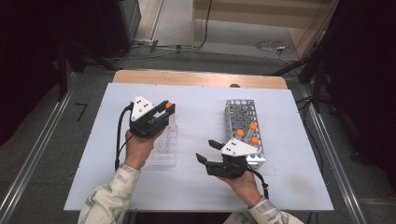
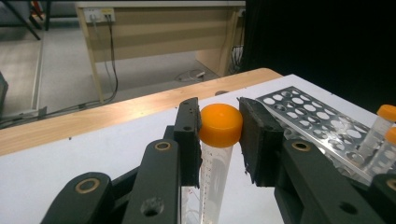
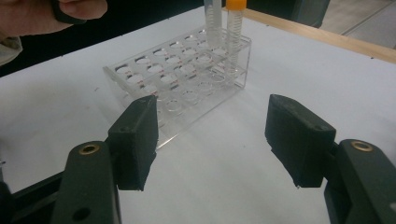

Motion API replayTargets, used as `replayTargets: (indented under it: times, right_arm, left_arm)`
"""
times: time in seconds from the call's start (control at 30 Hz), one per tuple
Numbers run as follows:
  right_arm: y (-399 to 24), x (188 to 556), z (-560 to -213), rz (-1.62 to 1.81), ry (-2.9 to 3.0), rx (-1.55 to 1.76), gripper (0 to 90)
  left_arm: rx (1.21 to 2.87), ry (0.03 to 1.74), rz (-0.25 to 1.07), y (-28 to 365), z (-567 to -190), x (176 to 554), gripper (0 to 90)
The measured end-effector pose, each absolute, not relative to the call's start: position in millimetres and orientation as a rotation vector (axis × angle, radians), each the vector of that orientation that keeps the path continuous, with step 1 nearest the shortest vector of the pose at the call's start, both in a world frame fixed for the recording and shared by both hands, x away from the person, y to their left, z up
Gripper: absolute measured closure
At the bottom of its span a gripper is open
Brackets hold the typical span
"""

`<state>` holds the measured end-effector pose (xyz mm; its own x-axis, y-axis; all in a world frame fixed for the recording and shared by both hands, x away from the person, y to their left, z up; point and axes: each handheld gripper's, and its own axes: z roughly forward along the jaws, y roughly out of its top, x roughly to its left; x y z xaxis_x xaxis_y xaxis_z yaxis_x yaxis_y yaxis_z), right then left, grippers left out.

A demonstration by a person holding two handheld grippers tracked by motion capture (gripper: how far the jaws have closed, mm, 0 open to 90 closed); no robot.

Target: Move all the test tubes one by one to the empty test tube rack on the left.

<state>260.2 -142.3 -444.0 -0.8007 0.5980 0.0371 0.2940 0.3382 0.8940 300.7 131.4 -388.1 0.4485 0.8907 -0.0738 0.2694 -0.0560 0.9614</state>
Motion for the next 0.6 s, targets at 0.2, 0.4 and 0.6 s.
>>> replayTargets:
  times: [0.2, 0.4, 0.6]
  right_arm:
    - [-141.8, 259.4, -444.0, 1.447, 2.310, 0.792, 32.9]
    - [-143.2, 259.8, -443.4, 1.453, 2.308, 0.798, 32.9]
    - [-143.0, 259.5, -443.3, 1.457, 2.306, 0.790, 33.1]
  left_arm:
    - [1.591, 1.067, 0.704, 132.3, -392.4, 307.6, 70.8]
    - [1.605, 1.071, 0.705, 131.4, -395.4, 310.9, 70.8]
    - [1.621, 1.072, 0.717, 127.7, -399.0, 311.5, 70.7]
